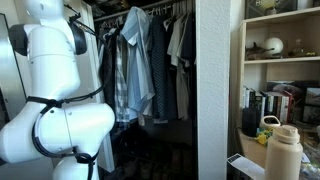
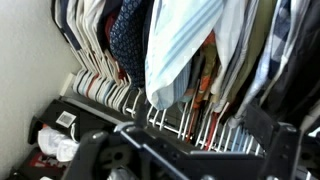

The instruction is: Remove the striped blue shirt from the rail then place it back on the rail

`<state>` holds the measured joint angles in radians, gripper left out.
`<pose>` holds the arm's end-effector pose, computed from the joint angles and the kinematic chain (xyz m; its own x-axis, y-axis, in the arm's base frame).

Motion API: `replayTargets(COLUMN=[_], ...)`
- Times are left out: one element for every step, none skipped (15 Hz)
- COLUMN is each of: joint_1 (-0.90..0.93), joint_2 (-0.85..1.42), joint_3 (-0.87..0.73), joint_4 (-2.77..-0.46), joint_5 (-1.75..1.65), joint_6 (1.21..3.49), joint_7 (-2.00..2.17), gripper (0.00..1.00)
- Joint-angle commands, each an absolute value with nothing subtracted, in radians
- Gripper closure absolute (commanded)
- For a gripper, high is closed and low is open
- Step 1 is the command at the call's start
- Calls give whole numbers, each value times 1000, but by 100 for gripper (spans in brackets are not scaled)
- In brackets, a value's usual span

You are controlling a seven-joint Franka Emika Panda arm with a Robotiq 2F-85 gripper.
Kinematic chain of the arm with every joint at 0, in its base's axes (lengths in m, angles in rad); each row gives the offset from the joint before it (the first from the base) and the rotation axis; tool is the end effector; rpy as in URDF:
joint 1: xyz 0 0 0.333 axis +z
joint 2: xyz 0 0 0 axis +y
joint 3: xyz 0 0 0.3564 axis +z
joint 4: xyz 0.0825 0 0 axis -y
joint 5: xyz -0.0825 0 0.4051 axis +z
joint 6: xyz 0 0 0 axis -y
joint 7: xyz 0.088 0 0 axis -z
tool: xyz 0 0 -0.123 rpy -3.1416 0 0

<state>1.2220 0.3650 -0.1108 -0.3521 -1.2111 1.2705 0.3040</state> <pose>0.3053 0.3813 1.0045 0.5050 0.2672 0.8207 -0.1735 -0.9000 0.3998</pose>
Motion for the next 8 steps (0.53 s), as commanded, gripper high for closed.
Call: replayTargets(joint_1=[1420,1469,1404,1447,1471,1477,1474,1468], joint_2=[368,372,366,367,368,368,370,371], joint_3=[-154,-155,-121,-124,-125,-126,-129,-133], joint_4=[-352,-353,-354,-356,-356,-356,-356,-355], joint_5=[-1383,-1432,-1377,-1412,-1426,-1432,-1433,-1434], joint_6=[1107,1068,1118,1089,1076,1074,1074,1074], joint_7=[363,368,347,356,361,362,361,361], gripper=[0,0,0,0,0,0,0,0])
